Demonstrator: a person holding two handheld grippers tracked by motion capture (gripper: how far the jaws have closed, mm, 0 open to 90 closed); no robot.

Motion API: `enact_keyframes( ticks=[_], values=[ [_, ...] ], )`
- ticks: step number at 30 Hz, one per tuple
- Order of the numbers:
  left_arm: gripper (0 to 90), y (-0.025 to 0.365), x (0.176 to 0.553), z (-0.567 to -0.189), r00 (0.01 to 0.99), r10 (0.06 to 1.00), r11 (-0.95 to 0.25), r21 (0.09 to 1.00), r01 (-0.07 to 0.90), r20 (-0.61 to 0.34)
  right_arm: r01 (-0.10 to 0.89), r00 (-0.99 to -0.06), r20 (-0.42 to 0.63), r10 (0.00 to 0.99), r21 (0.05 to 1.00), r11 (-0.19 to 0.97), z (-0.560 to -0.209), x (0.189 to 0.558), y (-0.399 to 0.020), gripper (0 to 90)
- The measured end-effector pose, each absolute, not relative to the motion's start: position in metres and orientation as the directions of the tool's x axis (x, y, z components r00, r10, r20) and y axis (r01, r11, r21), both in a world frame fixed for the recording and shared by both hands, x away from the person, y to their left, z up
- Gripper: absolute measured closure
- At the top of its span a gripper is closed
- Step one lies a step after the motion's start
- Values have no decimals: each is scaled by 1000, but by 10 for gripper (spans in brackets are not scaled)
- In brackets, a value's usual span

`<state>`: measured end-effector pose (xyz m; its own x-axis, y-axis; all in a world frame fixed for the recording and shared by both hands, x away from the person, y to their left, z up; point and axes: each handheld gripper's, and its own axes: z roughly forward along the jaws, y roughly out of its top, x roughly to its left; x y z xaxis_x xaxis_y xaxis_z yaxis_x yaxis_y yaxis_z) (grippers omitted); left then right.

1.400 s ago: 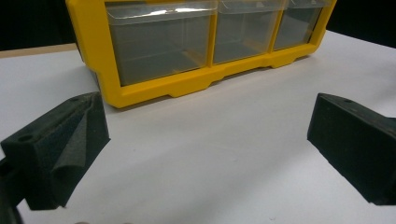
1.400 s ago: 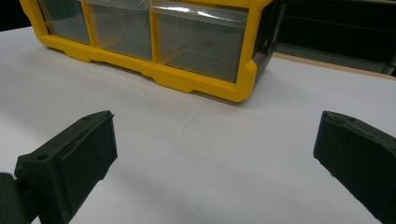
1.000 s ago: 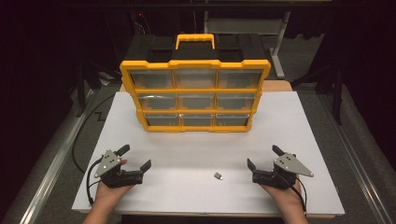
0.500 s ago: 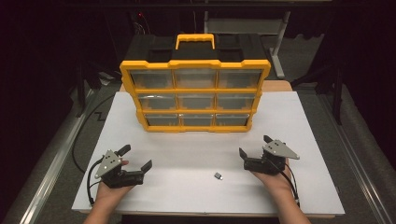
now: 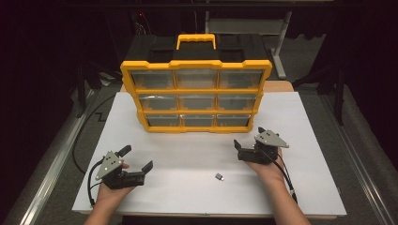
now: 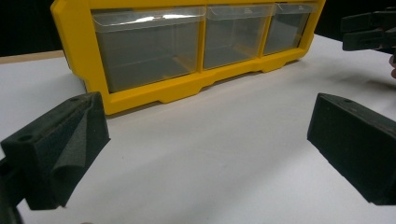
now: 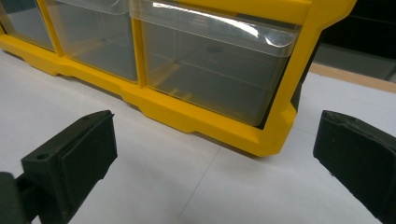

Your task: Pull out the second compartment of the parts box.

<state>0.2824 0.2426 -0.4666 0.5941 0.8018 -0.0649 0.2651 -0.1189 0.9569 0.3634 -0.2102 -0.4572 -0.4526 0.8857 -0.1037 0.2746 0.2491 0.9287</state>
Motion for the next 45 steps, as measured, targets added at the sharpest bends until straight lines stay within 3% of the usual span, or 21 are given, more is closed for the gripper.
enact_keyframes(
  ticks=[11,45],
  values=[
    [2,243,284,-467,588,805,-114,955,275,-73,273,-439,-103,892,931,242,-453,360,-214,2],
    [2,247,283,-465,578,812,-92,960,266,-83,294,-467,-290,836,840,455,-459,347,-227,1]
  ],
)
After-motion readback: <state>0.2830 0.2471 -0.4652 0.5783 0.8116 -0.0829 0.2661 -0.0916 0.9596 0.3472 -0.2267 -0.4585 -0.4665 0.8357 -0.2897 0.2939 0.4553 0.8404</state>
